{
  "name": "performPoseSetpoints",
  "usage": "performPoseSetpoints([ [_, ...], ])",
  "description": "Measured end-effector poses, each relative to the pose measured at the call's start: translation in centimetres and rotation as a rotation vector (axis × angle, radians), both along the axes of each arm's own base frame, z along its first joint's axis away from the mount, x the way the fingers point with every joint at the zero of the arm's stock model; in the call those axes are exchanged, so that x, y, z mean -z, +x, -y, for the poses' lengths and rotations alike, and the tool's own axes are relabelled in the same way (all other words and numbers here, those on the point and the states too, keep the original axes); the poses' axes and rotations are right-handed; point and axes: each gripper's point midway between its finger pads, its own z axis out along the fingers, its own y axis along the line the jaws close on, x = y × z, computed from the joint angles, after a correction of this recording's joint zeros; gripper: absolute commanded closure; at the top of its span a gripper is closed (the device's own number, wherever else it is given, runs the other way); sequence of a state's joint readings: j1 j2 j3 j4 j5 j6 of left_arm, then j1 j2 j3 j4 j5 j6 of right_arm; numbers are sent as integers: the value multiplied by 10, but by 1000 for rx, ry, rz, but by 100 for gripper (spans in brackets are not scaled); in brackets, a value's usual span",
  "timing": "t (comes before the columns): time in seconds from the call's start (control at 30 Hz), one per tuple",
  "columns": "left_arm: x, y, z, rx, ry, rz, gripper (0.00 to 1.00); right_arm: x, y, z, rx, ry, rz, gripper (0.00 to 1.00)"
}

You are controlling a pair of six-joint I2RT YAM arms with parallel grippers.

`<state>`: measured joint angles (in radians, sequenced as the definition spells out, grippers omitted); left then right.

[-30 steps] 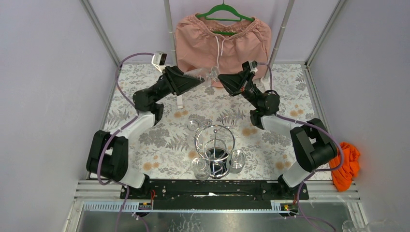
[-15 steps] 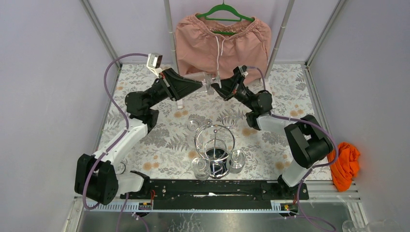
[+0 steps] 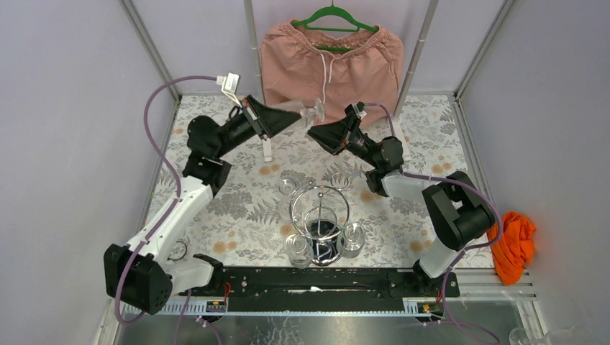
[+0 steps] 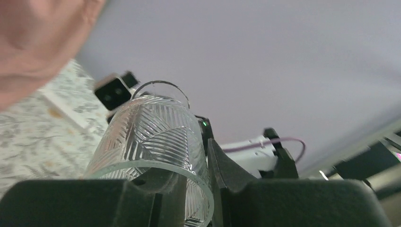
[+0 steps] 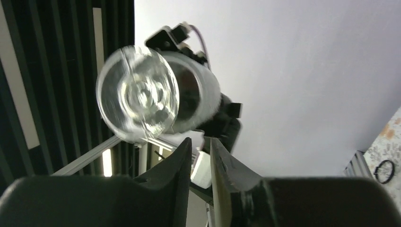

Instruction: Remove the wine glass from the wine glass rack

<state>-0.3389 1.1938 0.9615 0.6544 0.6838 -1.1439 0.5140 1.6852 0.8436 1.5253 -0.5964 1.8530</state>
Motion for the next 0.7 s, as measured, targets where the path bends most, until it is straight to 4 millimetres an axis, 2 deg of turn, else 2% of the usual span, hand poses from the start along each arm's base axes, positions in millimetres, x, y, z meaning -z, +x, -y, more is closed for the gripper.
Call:
performPoseSetpoints([
  [0.1,-11,18,-7,-119,82,-10,100,9,-1,1,12,-27,8,67],
  [0.2,-22,35,-20,-261,170,-5,100,14,-3,6,18,-51,7,68],
  [0.47,-32,65,-67,-568,430,-70,100,19,6,44,95,-104,7,68],
  [0.7,-16,89,-119,-790,679,-242,100,12,2,66,206,-265,63,70],
])
